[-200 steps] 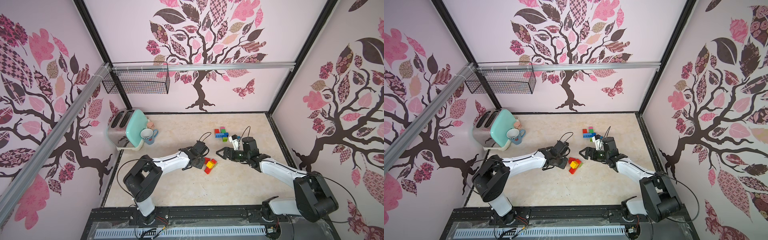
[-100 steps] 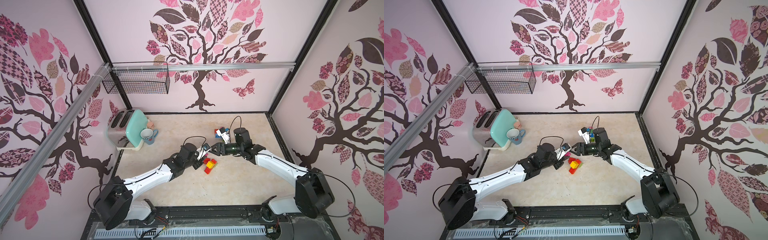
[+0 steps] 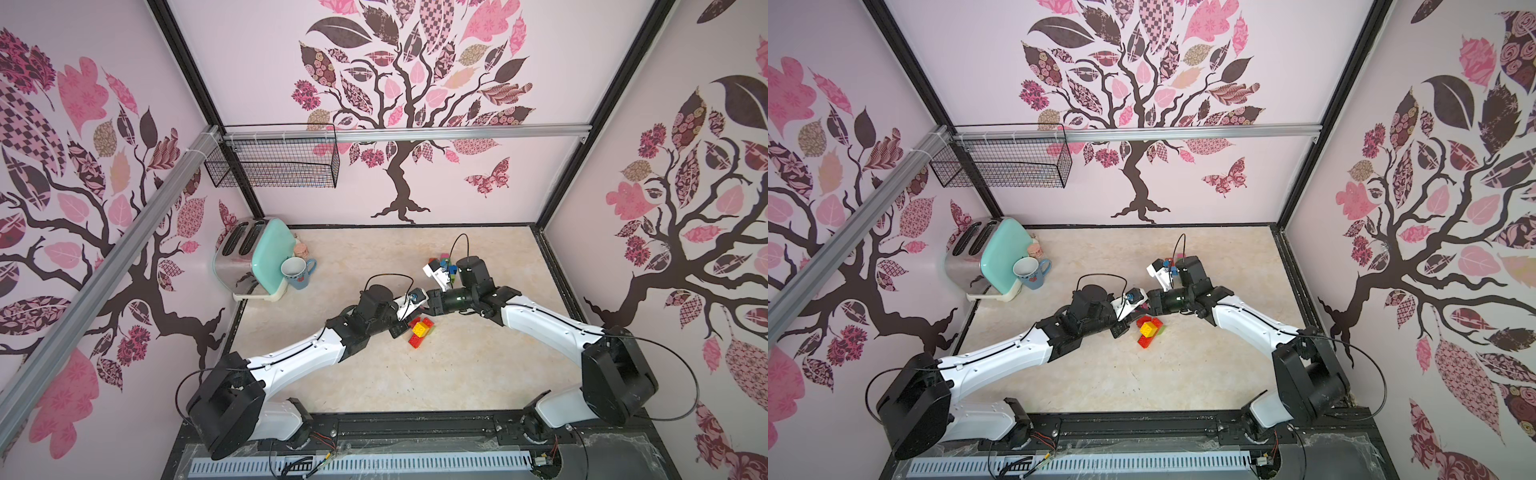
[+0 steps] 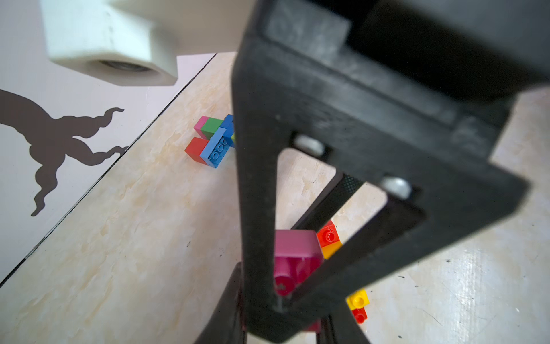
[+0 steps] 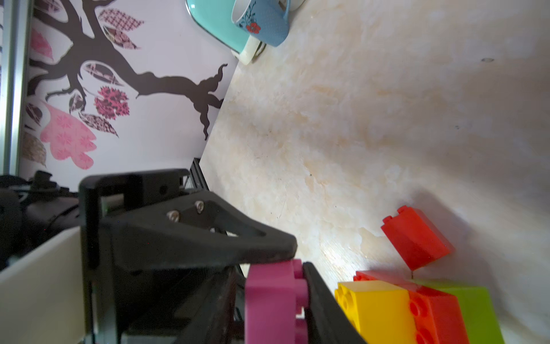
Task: Assemble the number 4 with lego
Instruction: Place the lego brick at the center of the board.
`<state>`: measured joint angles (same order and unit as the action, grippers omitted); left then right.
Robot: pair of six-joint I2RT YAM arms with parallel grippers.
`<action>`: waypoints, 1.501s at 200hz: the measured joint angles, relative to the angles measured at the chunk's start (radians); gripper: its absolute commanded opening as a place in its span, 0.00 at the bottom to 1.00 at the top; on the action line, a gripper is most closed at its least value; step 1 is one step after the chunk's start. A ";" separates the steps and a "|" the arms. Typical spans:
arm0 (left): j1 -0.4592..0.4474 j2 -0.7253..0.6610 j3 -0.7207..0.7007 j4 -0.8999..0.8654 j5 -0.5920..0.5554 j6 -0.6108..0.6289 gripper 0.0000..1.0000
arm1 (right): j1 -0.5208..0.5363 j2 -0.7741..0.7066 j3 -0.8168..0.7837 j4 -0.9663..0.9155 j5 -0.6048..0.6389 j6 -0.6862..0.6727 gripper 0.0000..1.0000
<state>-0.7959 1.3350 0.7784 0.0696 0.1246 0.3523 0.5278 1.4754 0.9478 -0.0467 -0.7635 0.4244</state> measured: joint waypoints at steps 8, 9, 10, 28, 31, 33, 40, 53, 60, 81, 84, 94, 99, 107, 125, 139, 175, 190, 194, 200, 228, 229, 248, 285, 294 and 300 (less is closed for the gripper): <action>0.000 -0.002 0.000 0.000 -0.003 0.000 0.00 | 0.000 0.005 0.002 0.002 0.003 0.004 0.24; 0.000 -0.003 0.000 0.000 -0.003 0.000 0.00 | 0.000 0.005 0.003 0.002 0.003 0.006 0.24; 0.000 -0.003 0.000 -0.001 -0.003 0.000 0.00 | 0.000 0.005 0.003 0.002 0.004 0.006 0.24; 0.000 -0.003 -0.001 -0.002 -0.009 -0.002 0.00 | 0.002 0.005 0.003 0.001 0.010 0.002 0.15; 0.000 -0.004 -0.001 -0.003 -0.010 -0.003 0.00 | 0.002 0.005 0.003 0.002 0.009 -0.002 0.13; 0.000 -0.004 -0.001 -0.002 -0.011 -0.004 0.00 | 0.003 0.005 0.003 0.002 0.009 0.000 0.12; 0.000 -0.005 -0.001 -0.003 -0.016 -0.006 0.02 | 0.003 0.005 0.003 0.004 0.008 -0.002 0.07; -0.001 -0.012 -0.003 -0.004 -0.026 -0.013 0.34 | 0.004 0.005 0.003 0.013 0.007 -0.001 0.00; -0.001 -0.020 -0.006 -0.004 -0.032 -0.015 0.49 | 0.006 0.005 0.003 0.022 0.005 -0.001 0.00; 0.015 -0.087 -0.051 0.002 -0.054 -0.072 0.67 | 0.024 0.005 0.003 0.059 0.008 -0.007 0.00; 0.021 -0.104 -0.063 0.005 -0.061 -0.092 0.69 | 0.028 0.005 0.003 0.063 0.011 -0.009 0.00; 0.042 -0.167 -0.103 0.006 -0.084 -0.125 0.78 | 0.043 0.011 0.004 0.086 0.026 -0.019 0.00; 0.047 -0.194 -0.122 0.007 -0.101 -0.152 0.96 | 0.054 0.017 0.012 0.092 0.038 -0.026 0.00; 0.056 -0.253 -0.155 0.003 -0.145 -0.182 0.98 | 0.073 0.034 0.031 0.098 0.061 -0.046 0.00; 0.068 -0.370 -0.199 -0.017 -0.261 -0.271 0.98 | 0.127 0.079 0.080 0.106 0.135 -0.100 0.00; 0.072 -0.460 -0.206 -0.056 -0.372 -0.343 0.98 | 0.175 0.123 0.116 0.115 0.200 -0.160 0.00; 0.076 -0.631 -0.206 -0.189 -0.683 -0.524 0.98 | 0.291 0.229 0.201 0.097 0.366 -0.352 0.00; 0.079 -0.675 -0.206 -0.262 -0.823 -0.598 0.98 | 0.333 0.264 0.220 0.093 0.430 -0.440 0.00; 0.081 -0.684 -0.206 -0.282 -0.855 -0.618 0.98 | 0.344 0.275 0.222 0.094 0.450 -0.471 0.00; 0.084 -0.696 -0.206 -0.309 -0.896 -0.642 0.98 | 0.359 0.286 0.223 0.096 0.478 -0.508 0.00; 0.098 -0.738 -0.206 -0.418 -1.027 -0.736 0.98 | 0.414 0.335 0.215 0.117 0.603 -0.691 0.00; 0.098 -0.739 -0.206 -0.422 -1.030 -0.740 0.98 | 0.415 0.336 0.214 0.118 0.606 -0.695 0.00; 0.103 -0.743 -0.206 -0.461 -1.066 -0.776 0.98 | 0.437 0.356 0.198 0.153 0.668 -0.809 0.00; 0.112 -0.752 -0.206 -0.509 -1.111 -0.820 0.98 | 0.441 0.363 0.114 0.312 0.769 -1.011 0.00; 0.122 -0.760 -0.206 -0.518 -1.116 -0.828 0.98 | 0.442 0.373 0.089 0.369 0.799 -1.069 0.00; 0.130 -0.766 -0.206 -0.522 -1.117 -0.832 0.98 | 0.444 0.382 0.073 0.403 0.817 -1.105 0.00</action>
<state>-0.6662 0.5686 0.5720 -0.4526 -0.9928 -0.4797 0.9718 1.8572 1.0210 0.3565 0.0532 -0.6807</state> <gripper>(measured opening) 0.977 0.273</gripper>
